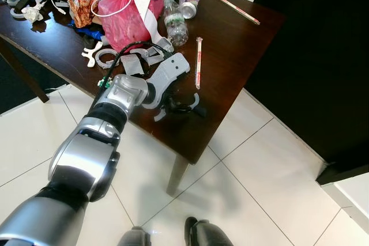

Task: Picking trash to rubbish bin

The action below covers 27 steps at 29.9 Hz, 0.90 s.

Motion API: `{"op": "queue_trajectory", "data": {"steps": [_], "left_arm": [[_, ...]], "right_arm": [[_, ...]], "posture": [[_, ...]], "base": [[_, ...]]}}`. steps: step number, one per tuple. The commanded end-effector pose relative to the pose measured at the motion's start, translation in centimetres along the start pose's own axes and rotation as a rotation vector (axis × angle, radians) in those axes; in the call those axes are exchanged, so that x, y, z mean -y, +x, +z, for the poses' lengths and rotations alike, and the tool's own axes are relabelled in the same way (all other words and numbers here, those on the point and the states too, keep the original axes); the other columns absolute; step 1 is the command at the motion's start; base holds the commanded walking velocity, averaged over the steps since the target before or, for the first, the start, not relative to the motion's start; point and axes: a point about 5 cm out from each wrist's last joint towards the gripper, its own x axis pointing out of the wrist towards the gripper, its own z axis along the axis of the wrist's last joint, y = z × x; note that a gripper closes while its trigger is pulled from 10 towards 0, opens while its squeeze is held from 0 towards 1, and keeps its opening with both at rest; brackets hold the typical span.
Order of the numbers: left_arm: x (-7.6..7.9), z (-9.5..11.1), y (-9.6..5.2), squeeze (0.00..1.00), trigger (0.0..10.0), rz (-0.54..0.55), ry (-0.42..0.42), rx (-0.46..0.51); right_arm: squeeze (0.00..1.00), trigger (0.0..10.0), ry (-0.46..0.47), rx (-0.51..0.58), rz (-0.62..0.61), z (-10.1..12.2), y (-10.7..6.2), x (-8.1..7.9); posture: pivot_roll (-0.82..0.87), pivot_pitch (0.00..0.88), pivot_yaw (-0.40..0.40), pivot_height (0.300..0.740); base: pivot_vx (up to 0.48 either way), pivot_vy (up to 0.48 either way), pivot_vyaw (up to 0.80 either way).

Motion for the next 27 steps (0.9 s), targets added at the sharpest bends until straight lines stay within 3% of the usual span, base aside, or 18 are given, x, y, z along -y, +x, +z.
{"op": "queue_trajectory", "data": {"steps": [1,2,3,10,19,22,24,27], "left_arm": [[0.7,-0.7,0.8,0.33,10.0,-0.040,0.002,-0.039],[0.8,-0.8,0.8,0.33,10.0,-0.042,0.003,-0.047],[0.9,-1.1,0.9,0.00,10.0,-0.043,0.005,-0.060],[0.9,-3.1,0.7,0.00,10.0,-0.017,-0.032,-0.122],[0.5,-3.5,0.5,0.00,10.0,0.029,-0.009,-0.136],[0.5,-3.4,0.5,0.00,10.0,0.030,-0.016,-0.127],[0.6,-3.2,0.6,0.00,10.0,0.024,-0.021,-0.115],[0.6,-3.1,0.6,0.00,10.0,0.020,-0.022,-0.109]], "right_arm": [[0.00,10.0,0.016,-0.049,0.020,-1.6,-0.1,-0.8],[0.00,10.0,0.016,-0.049,0.020,-1.6,-0.1,-0.8],[0.00,10.0,0.017,-0.049,0.019,-1.6,-0.1,-0.8],[0.00,10.0,0.026,-0.054,0.017,-1.9,-0.1,-0.8],[0.00,10.0,0.059,-0.022,-0.026,-1.5,-0.1,0.0],[0.00,10.0,0.247,0.089,-0.130,0.2,-0.3,2.1],[0.00,10.0,0.380,0.197,-0.197,1.7,-0.7,4.4],[0.00,10.0,0.458,0.319,-0.233,3.3,-1.3,6.7]], "posture": [[-0.04,0.306,-0.022,0.740],[-0.05,0.306,-0.022,0.740],[-0.05,0.306,-0.022,0.740],[-0.06,0.314,-0.023,0.740],[-0.06,0.315,-0.027,0.740],[-0.06,0.315,-0.027,0.740],[-0.06,0.315,-0.025,0.740],[-0.07,0.317,-0.026,0.740]], "base": [[0.000,0.000,0.00],[0.000,0.000,0.00],[0.000,0.000,0.00],[0.000,0.000,0.00],[0.000,0.000,0.00],[0.000,0.000,0.00],[0.000,0.000,0.00],[0.000,0.000,0.00]]}}
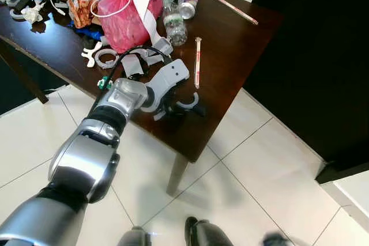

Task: Picking trash to rubbish bin

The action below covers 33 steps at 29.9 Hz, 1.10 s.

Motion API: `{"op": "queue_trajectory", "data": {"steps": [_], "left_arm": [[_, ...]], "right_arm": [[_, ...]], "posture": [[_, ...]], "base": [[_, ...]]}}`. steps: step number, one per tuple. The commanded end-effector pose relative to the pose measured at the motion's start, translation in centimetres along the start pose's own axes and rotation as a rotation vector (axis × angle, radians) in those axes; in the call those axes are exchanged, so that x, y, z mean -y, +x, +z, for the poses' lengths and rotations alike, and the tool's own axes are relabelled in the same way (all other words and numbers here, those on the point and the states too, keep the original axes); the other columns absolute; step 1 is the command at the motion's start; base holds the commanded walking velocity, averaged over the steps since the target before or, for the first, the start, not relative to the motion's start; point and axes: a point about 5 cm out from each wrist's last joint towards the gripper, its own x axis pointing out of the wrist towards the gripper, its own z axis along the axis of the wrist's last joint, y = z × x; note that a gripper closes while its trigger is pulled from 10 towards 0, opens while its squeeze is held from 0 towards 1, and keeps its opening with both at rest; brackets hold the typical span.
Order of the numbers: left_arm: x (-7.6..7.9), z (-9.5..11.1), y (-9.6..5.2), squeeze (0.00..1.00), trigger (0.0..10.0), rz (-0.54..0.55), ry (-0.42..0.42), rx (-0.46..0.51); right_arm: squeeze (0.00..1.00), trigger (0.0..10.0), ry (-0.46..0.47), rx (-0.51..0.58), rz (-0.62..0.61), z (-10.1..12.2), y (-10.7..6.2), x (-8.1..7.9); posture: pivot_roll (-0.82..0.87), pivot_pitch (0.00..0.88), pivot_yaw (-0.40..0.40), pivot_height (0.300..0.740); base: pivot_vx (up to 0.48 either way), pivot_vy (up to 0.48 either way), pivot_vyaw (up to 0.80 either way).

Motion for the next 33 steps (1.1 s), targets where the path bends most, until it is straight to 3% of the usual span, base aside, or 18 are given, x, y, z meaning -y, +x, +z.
{"op": "queue_trajectory", "data": {"steps": [1,3,5,7,10,13,14,15,16,18,19,24,25,26,33], "left_arm": [[0.8,-1.9,0.5,0.00,10.0,-0.031,-0.043,-0.063],[0.8,-1.9,0.5,0.00,10.0,-0.031,-0.042,-0.062],[0.8,-1.9,0.5,0.00,10.0,-0.031,-0.042,-0.062],[0.7,-2.0,0.5,0.00,10.0,-0.028,-0.039,-0.058],[0.7,-2.0,0.4,0.00,10.0,-0.029,-0.038,-0.056],[0.6,-1.9,0.3,0.00,10.0,-0.029,-0.030,-0.051],[0.6,-1.9,0.3,0.00,10.0,-0.029,-0.030,-0.050],[0.6,-1.9,0.3,0.00,10.0,-0.029,-0.030,-0.050],[0.6,-1.8,0.3,0.00,10.0,-0.031,-0.030,-0.046],[0.6,-1.8,0.3,0.00,10.0,-0.033,-0.030,-0.044],[0.7,-1.8,0.3,0.00,10.0,-0.038,-0.029,-0.040],[0.7,-1.5,0.3,0.00,10.0,-0.048,-0.020,-0.031],[0.7,-1.5,0.3,0.00,10.0,-0.048,-0.020,-0.031],[0.4,-1.3,0.0,0.00,10.0,-0.042,-0.014,-0.022],[0.0,-0.3,-0.3,0.00,10.0,-0.031,0.001,0.011]], "right_arm": [[0.00,10.0,0.082,0.040,-0.009,0.1,-0.1,0.8],[0.00,10.0,0.128,0.108,-0.029,1.5,-0.1,2.0],[0.00,10.0,0.128,0.108,-0.029,1.5,-0.1,2.0],[0.00,10.0,0.230,0.243,-0.012,4.0,-0.2,4.0],[0.00,10.0,0.290,0.322,0.030,5.3,-0.4,5.1],[0.00,10.0,0.470,0.513,0.279,8.3,-1.5,7.7],[0.00,10.0,0.500,0.566,0.359,8.9,-2.0,8.4],[0.00,10.0,0.500,0.566,0.359,8.9,-2.0,8.4],[0.00,10.0,0.519,0.645,0.456,9.9,-2.9,9.6],[0.00,10.0,0.520,0.701,0.522,10.5,-3.6,10.5],[0.00,10.0,0.499,0.791,0.666,11.4,-5.1,11.5],[0.00,10.0,0.454,0.893,0.924,12.5,-7.8,12.5],[0.00,10.0,0.454,0.893,0.924,12.5,-7.8,12.5],[0.00,10.0,0.393,0.877,1.044,12.6,-8.8,12.3],[0.00,10.0,0.285,0.788,1.221,12.6,-9.8,11.0]], "posture": [[-0.07,0.317,-0.026,0.740],[-0.06,0.319,-0.028,0.740],[-0.06,0.319,-0.028,0.740],[-0.06,0.321,-0.030,0.740],[-0.06,0.322,-0.030,0.740],[-0.05,0.324,-0.034,0.740],[-0.05,0.328,-0.038,0.740],[-0.05,0.328,-0.038,0.740],[-0.05,0.329,-0.039,0.740],[-0.05,0.327,-0.040,0.740],[-0.05,0.327,-0.040,0.740],[-0.04,0.325,-0.046,0.740],[-0.04,0.325,-0.046,0.740],[-0.04,0.323,-0.049,0.740],[-0.04,0.325,-0.050,0.740]], "base": [[0.000,0.000,0.00],[0.000,0.000,0.00],[0.000,0.000,0.00],[0.000,0.000,0.00],[0.000,0.000,0.00],[0.000,0.000,0.00],[0.000,0.000,0.00],[0.000,0.000,0.00],[0.000,0.000,0.00],[0.000,0.000,0.00],[0.000,0.000,0.00],[0.000,0.000,0.00],[0.000,0.000,0.00],[0.000,0.000,0.00],[0.000,0.000,0.00]]}}
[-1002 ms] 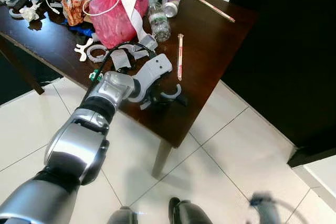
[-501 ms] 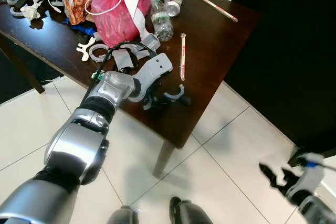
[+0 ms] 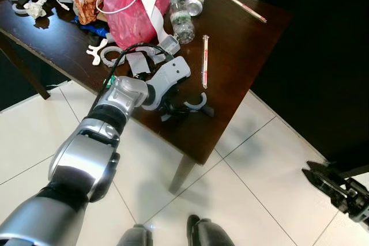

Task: Picking trash to rubbish bin

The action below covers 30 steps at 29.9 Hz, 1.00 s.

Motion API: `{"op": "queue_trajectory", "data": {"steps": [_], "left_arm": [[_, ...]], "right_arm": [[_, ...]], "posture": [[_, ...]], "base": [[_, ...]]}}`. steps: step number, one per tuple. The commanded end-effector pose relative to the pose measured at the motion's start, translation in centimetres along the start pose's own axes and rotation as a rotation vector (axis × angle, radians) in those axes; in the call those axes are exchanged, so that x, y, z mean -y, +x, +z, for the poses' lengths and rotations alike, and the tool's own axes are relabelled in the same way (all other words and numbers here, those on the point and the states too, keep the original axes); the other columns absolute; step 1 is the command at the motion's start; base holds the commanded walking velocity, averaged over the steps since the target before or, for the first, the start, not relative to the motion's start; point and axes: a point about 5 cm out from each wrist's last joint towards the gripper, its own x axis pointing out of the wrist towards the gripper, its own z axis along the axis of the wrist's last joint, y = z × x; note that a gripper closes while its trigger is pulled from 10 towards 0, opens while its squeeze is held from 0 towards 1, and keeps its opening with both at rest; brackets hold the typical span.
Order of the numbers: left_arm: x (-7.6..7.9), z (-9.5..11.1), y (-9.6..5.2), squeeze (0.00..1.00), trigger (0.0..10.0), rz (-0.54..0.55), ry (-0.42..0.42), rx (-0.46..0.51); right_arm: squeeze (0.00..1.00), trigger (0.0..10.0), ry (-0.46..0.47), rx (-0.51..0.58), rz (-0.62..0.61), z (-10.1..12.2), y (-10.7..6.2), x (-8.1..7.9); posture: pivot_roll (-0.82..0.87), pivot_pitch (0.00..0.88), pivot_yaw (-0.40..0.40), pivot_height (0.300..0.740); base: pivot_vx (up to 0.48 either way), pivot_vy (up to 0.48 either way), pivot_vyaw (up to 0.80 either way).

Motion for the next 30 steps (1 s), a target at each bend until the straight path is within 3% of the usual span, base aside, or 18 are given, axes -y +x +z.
{"op": "queue_trajectory", "data": {"steps": [1,6,21,30], "left_arm": [[0.1,-0.7,-0.1,0.00,10.0,-0.015,-0.021,-0.026],[0.4,-0.4,0.3,0.00,10.0,-0.027,-0.005,-0.022],[-0.4,1.8,0.2,0.00,10.0,0.032,0.071,0.036],[0.1,3.8,0.7,0.00,10.0,0.012,0.090,0.169]], "right_arm": [[0.00,10.0,0.027,-0.033,0.064,-0.3,0.0,-0.7],[0.00,10.0,0.034,-0.052,0.151,0.0,0.8,-2.1],[0.00,10.0,0.022,-0.074,0.216,-0.1,1.9,-4.4],[0.00,10.0,0.015,-0.078,0.215,-0.3,2.1,-5.4]], "posture": [[-0.04,0.325,-0.050,0.740],[-0.06,0.347,-0.043,0.740],[-0.10,0.395,-0.035,0.740],[-0.11,0.398,-0.033,0.740]], "base": [[0.000,0.000,0.00],[0.000,0.000,0.00],[0.000,0.000,0.00],[0.000,0.000,0.00]]}}
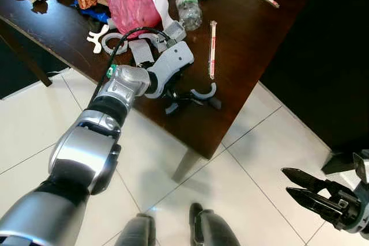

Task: Picking trash to rubbish bin

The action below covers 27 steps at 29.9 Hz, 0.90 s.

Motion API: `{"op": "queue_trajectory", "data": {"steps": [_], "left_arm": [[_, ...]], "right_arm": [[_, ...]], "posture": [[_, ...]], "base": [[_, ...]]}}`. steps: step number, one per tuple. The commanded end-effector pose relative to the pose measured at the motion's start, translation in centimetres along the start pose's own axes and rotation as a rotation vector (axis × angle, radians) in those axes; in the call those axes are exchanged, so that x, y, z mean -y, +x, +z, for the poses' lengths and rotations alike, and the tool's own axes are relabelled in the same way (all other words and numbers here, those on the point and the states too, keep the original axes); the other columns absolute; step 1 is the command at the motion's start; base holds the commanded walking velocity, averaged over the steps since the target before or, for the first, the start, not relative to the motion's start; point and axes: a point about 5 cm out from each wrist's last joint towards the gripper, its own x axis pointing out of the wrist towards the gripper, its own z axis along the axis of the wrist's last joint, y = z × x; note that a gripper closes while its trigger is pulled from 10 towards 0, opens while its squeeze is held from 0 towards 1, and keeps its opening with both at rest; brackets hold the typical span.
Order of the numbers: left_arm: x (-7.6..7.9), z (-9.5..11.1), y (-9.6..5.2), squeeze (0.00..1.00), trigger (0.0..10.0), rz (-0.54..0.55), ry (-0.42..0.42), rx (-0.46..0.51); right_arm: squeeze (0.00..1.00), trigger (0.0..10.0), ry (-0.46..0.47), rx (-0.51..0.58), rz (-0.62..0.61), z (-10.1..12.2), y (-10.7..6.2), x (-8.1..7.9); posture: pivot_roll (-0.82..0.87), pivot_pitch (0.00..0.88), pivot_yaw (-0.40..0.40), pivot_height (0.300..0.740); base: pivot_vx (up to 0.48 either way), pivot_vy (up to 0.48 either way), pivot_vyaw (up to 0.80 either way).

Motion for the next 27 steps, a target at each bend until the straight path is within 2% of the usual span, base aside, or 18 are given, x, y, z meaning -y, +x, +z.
{"op": "queue_trajectory", "data": {"steps": [1,5,11,20,27], "left_arm": [[0.8,1.0,0.9,0.00,10.0,-0.056,-0.001,0.046],[1.5,1.7,1.2,0.00,10.0,-0.169,0.016,0.080],[1.7,1.8,1.1,0.00,10.0,-0.228,0.041,0.069],[1.6,0.5,0.8,0.00,10.0,-0.229,0.057,-0.032],[1.6,0.4,0.8,0.00,10.0,-0.225,0.051,-0.031]], "right_arm": [[0.00,10.0,0.013,0.009,-0.007,-0.3,-0.2,-0.3],[0.00,10.0,-0.007,0.003,-0.008,0.2,0.3,-0.5],[0.00,10.0,-0.019,-0.004,-0.005,0.4,0.5,-0.7],[0.00,10.0,-0.037,-0.010,-0.017,0.8,0.7,-0.6],[0.00,10.0,-0.040,-0.008,-0.024,0.7,0.9,-0.7]], "posture": [[-0.11,0.398,-0.033,0.740],[-0.11,0.399,-0.032,0.740],[-0.11,0.399,-0.031,0.740],[-0.11,0.398,-0.033,0.740],[-0.12,0.395,-0.037,0.740]], "base": [[0.000,0.000,0.00],[0.000,0.000,0.00],[0.000,0.000,0.00],[0.000,0.000,0.00],[0.000,0.000,0.00]]}}
